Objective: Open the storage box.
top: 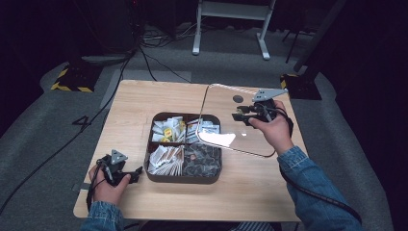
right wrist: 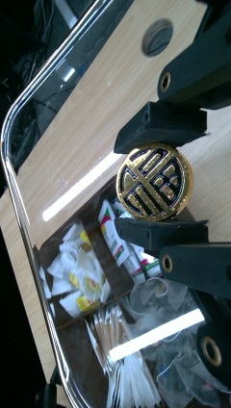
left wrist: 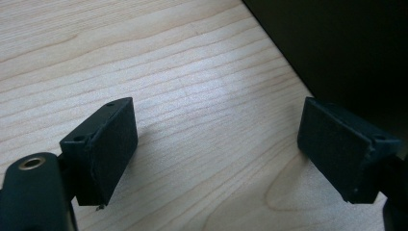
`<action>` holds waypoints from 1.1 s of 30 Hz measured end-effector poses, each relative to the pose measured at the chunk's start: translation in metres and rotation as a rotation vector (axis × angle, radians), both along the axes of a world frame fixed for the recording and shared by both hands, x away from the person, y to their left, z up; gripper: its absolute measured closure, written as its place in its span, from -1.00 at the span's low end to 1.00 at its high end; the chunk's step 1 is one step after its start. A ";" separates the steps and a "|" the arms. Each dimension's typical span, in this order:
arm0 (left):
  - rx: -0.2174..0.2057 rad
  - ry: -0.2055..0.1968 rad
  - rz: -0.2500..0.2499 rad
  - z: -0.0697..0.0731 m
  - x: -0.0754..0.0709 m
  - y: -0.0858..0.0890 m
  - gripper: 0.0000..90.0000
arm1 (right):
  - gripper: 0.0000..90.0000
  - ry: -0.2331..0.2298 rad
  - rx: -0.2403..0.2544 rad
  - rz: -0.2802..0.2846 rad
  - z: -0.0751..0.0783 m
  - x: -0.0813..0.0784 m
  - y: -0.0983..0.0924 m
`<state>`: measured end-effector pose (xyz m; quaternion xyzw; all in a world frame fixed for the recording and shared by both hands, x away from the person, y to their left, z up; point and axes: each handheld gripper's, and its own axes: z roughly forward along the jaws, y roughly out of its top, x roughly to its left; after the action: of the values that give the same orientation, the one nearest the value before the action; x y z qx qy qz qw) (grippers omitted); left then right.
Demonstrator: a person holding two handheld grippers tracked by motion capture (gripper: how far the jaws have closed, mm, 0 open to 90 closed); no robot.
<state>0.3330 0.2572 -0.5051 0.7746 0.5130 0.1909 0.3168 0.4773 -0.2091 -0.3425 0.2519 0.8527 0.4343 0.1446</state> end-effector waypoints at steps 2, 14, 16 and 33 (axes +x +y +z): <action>0.001 -0.001 0.000 0.000 0.000 0.000 -0.68 | 0.32 0.002 -0.003 -0.015 0.000 0.002 -0.007; 0.001 0.000 -0.002 0.000 0.000 0.000 -0.68 | 0.32 -0.003 -0.030 -0.047 -0.011 0.013 -0.040; 0.002 0.000 -0.002 0.000 0.000 0.000 -0.68 | 0.32 -0.007 -0.033 -0.053 -0.014 0.015 -0.046; 0.002 -0.001 -0.002 0.000 0.000 0.000 -0.68 | 0.32 0.069 -0.082 -0.155 -0.063 0.032 -0.095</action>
<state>0.3331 0.2573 -0.5051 0.7755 0.5118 0.1913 0.3164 0.5089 -0.3044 -0.4056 0.3257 0.8522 0.3777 0.1583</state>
